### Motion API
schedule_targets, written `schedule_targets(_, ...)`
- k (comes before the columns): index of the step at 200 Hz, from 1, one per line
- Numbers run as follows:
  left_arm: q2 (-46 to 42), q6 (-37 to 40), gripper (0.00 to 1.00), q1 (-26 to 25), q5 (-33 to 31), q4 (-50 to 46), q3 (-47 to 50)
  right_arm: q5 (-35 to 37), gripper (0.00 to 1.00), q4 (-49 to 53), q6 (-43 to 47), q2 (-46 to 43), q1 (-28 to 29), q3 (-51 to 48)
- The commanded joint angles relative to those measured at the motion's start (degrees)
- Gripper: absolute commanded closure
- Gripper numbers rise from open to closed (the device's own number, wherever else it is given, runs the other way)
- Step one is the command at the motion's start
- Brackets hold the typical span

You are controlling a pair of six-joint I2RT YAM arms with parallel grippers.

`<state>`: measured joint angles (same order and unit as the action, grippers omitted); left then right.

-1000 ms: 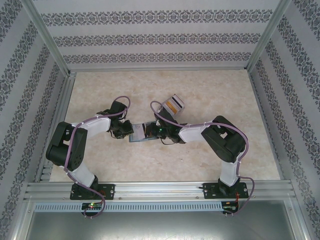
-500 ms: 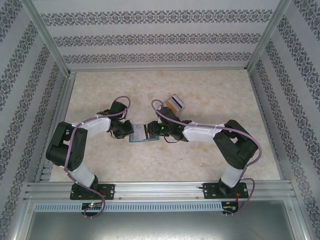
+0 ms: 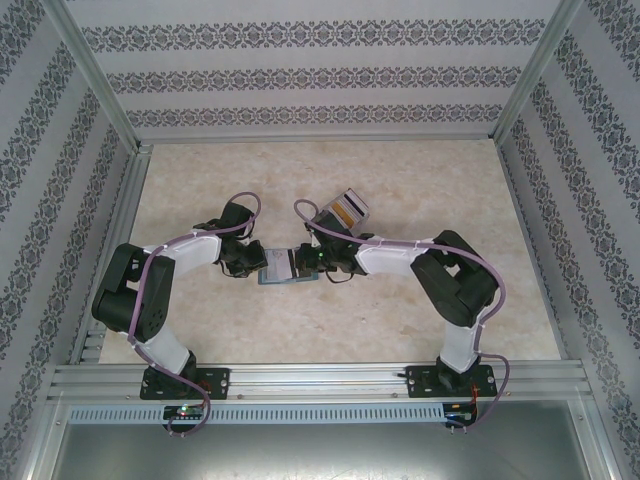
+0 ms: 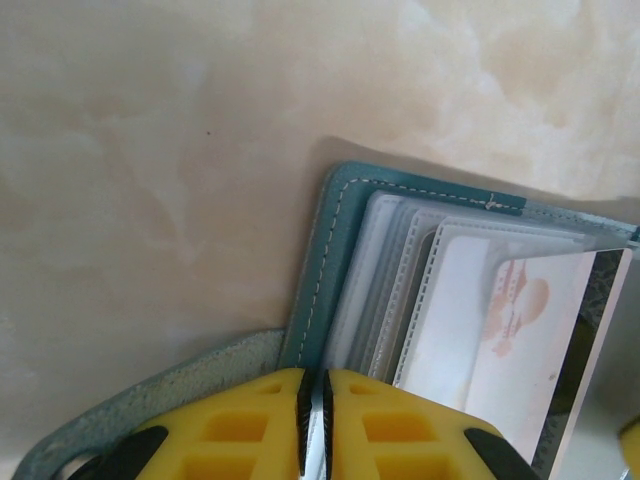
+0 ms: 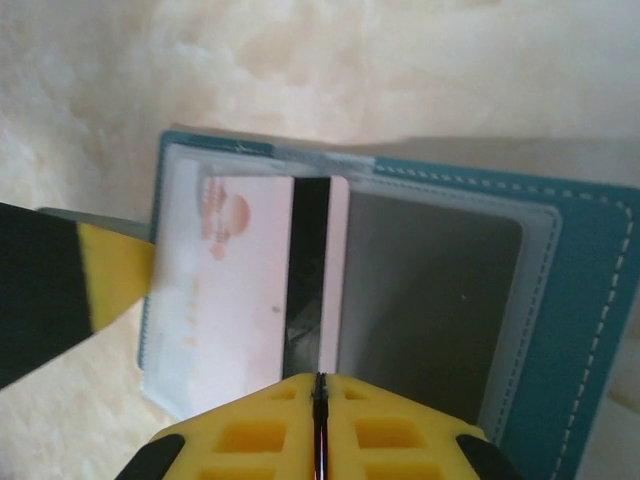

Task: Put the credit cards into the card holder
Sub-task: Insert the credit card into the card slot.

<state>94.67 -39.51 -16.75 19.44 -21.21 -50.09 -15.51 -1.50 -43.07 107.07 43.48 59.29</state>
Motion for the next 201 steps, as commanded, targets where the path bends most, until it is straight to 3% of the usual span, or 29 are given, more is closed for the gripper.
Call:
schedule_targets(1, -0.2, -0.7, 0.84, 0.1, 0.8, -0.3, 1.9, -1.5, 0.88, 1.5, 0.9, 1.5, -0.4, 1.6)
schedule_targets(201, -0.6, -1.8, 0.84, 0.1, 1.7, 1.3, 2.5, -8.3, 0.88, -1.4, -1.0, 6.4, 1.8, 7.6)
